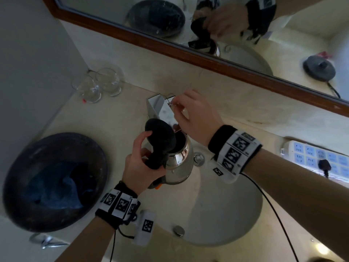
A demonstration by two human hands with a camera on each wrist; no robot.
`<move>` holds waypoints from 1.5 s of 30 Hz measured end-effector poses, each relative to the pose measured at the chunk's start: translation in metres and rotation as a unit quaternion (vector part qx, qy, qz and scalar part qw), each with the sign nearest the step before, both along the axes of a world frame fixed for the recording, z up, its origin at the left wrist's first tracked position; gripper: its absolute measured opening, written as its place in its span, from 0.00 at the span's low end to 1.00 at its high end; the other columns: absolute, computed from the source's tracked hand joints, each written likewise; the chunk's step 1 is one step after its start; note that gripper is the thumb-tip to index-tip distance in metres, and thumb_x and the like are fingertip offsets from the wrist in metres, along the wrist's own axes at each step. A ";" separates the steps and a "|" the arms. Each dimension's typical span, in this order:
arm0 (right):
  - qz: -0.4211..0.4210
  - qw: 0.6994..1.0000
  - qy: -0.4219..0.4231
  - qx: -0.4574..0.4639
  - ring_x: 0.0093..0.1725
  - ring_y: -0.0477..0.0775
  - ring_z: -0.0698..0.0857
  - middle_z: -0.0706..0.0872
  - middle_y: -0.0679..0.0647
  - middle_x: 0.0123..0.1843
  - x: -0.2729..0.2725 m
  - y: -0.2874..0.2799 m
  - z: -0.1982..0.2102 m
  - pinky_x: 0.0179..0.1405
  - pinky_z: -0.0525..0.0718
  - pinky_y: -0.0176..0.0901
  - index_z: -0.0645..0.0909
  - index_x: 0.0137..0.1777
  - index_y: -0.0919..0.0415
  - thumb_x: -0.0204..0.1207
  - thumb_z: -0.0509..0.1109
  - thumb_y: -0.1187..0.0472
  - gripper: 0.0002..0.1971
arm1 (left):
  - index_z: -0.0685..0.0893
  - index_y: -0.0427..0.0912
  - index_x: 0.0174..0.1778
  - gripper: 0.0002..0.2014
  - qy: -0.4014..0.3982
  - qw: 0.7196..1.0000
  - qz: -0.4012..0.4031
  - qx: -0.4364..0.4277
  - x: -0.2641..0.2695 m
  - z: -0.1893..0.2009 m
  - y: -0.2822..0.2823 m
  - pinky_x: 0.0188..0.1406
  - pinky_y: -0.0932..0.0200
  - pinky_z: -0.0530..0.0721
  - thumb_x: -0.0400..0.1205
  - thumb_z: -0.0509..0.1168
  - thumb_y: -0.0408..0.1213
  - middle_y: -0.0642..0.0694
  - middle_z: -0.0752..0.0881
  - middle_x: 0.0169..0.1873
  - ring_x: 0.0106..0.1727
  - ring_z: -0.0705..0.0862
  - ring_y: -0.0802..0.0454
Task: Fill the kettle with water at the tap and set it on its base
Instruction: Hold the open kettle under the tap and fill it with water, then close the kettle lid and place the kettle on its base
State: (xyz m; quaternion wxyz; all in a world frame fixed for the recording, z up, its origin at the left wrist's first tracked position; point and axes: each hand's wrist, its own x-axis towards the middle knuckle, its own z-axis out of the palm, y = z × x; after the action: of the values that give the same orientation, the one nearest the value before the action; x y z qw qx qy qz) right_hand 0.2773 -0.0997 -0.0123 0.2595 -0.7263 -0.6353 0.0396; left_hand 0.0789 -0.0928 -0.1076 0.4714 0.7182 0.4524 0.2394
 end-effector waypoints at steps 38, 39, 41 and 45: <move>-0.125 0.956 0.056 -0.258 0.53 0.51 0.82 0.86 0.54 0.62 0.023 -0.099 0.090 0.62 0.78 0.42 0.81 0.69 0.57 0.77 0.60 0.73 0.23 | 0.90 0.49 0.59 0.28 -0.106 0.968 -0.152 0.169 -0.019 0.121 -0.019 0.38 0.73 0.85 0.60 0.74 0.44 0.65 0.86 0.35 0.33 0.81 0.77; -0.119 0.946 0.060 -0.296 0.55 0.52 0.83 0.87 0.53 0.63 0.024 -0.102 0.088 0.63 0.79 0.43 0.81 0.69 0.56 0.77 0.61 0.73 0.22 | 0.91 0.49 0.58 0.28 -0.111 0.968 -0.154 0.165 -0.018 0.124 -0.018 0.38 0.73 0.84 0.60 0.73 0.45 0.68 0.84 0.34 0.31 0.81 0.76; -0.117 0.941 0.073 -0.310 0.59 0.56 0.85 0.88 0.55 0.61 0.023 -0.109 0.085 0.63 0.80 0.46 0.83 0.66 0.57 0.76 0.64 0.71 0.20 | 0.91 0.49 0.58 0.27 -0.115 0.964 -0.172 0.166 -0.017 0.129 -0.018 0.37 0.75 0.83 0.59 0.75 0.42 0.69 0.84 0.33 0.31 0.81 0.76; -0.163 0.937 0.200 -0.237 0.50 0.55 0.87 0.92 0.61 0.52 0.019 -0.121 0.076 0.64 0.84 0.51 0.87 0.59 0.61 0.73 0.69 0.72 0.16 | 0.90 0.44 0.59 0.28 -0.117 0.954 -0.208 0.179 -0.015 0.131 -0.018 0.37 0.82 0.79 0.60 0.80 0.32 0.69 0.83 0.36 0.33 0.82 0.77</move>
State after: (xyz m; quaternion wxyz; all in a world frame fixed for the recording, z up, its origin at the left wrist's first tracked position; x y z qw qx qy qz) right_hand 0.2962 -0.2211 0.0639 0.2044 -0.8374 -0.4155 0.2904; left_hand 0.0635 -0.1111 0.0232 0.4241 0.8361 0.1839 0.2954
